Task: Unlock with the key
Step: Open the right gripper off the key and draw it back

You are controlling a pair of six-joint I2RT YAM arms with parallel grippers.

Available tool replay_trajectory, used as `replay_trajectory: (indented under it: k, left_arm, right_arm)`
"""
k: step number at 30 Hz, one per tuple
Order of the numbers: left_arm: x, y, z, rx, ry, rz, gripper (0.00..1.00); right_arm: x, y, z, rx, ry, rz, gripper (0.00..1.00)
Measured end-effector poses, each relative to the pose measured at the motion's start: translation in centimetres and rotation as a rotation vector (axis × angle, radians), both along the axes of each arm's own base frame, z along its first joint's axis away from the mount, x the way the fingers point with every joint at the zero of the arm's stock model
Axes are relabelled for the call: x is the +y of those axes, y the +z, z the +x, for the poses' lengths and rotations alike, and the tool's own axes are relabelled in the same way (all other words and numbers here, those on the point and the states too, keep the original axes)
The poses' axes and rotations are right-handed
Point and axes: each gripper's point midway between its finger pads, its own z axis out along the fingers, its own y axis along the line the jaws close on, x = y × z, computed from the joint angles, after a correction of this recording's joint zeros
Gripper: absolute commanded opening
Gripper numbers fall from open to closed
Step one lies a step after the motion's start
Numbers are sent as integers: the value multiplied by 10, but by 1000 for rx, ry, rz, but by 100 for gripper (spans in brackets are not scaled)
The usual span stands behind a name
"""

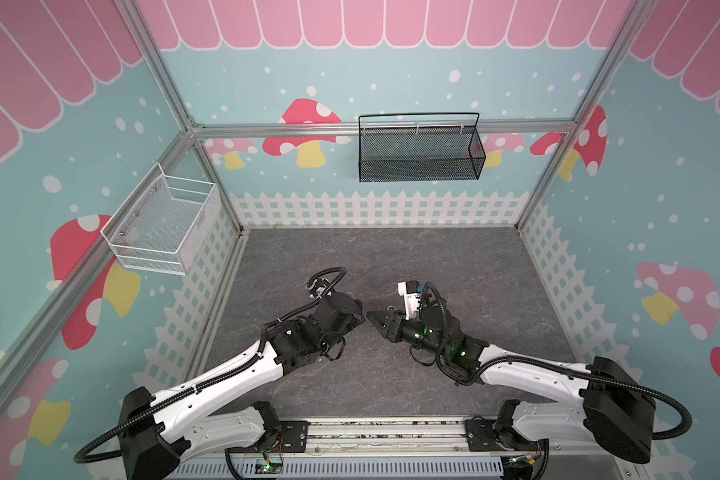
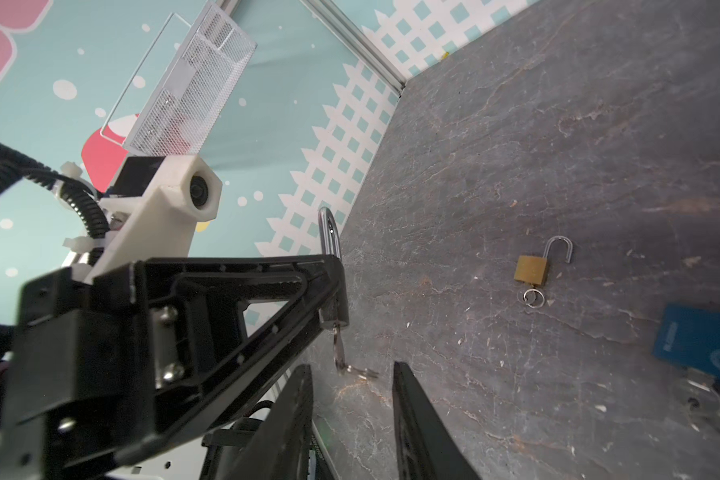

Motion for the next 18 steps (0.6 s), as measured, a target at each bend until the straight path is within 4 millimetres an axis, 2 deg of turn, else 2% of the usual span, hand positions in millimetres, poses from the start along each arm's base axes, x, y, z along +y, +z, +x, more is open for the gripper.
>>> replay_trajectory:
  k: [5, 9, 14, 18]
  left_arm:
    - [6, -7, -6, -25, -128, 168, 0]
    - [9, 1, -9, -115, -231, 269, 0]
    - [12, 4, -17, -277, -353, 364, 0]
    - [11, -3, -22, -374, -438, 447, 0]
  right_arm:
    - [-18, 1, 0, -40, -23, -77, 55]
    - [-39, 0, 3, -65, -42, -147, 61]
    - [-60, 4, 12, -78, -35, -231, 62]
    - [-61, 19, 11, -127, 21, -288, 63]
